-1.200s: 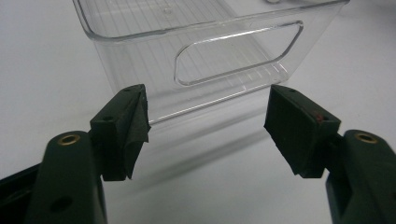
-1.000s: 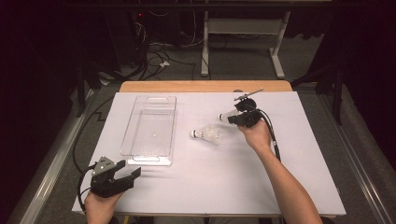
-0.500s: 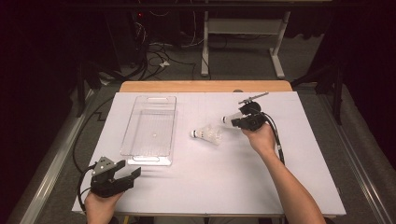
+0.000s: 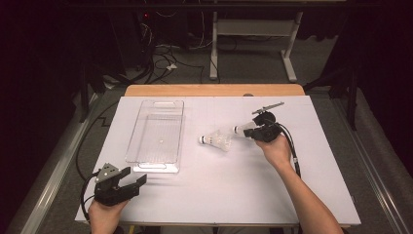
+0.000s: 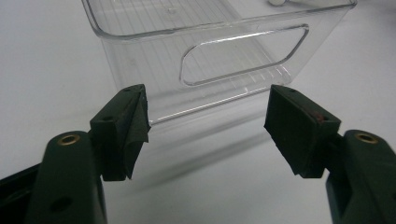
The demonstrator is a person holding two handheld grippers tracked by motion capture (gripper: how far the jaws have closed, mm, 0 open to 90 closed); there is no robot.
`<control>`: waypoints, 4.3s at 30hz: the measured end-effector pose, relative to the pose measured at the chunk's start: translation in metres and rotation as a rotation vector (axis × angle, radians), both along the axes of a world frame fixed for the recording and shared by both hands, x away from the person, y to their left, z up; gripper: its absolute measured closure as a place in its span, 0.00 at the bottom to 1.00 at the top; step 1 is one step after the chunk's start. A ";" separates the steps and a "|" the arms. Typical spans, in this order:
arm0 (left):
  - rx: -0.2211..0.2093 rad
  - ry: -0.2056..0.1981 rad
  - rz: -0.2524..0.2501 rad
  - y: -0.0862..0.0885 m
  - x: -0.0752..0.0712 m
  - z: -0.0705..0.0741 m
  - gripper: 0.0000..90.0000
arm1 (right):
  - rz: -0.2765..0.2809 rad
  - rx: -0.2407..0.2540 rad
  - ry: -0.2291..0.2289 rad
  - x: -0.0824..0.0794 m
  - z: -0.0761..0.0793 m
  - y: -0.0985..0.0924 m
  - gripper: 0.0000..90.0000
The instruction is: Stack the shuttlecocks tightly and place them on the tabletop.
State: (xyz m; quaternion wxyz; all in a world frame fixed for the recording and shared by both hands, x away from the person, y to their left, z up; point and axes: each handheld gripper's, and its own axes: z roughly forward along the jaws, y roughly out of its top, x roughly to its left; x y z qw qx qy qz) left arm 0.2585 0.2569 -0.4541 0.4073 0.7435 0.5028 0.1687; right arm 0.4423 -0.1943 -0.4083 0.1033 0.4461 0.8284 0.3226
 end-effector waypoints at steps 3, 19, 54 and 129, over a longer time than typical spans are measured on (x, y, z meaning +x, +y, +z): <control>0.001 -0.003 -0.001 0.000 0.000 0.000 0.35 | 0.004 0.006 -0.005 -0.002 0.001 -0.001 1.00; 0.002 -0.003 0.003 0.000 -0.001 0.000 0.35 | 0.013 0.013 -0.004 -0.018 -0.003 -0.012 1.00; 0.005 -0.005 0.004 0.000 -0.002 0.001 0.35 | 0.046 0.049 -0.005 -0.041 -0.007 -0.018 1.00; 0.006 -0.002 -0.003 0.000 -0.001 0.000 0.35 | 0.145 0.101 0.008 -0.032 -0.016 0.035 1.00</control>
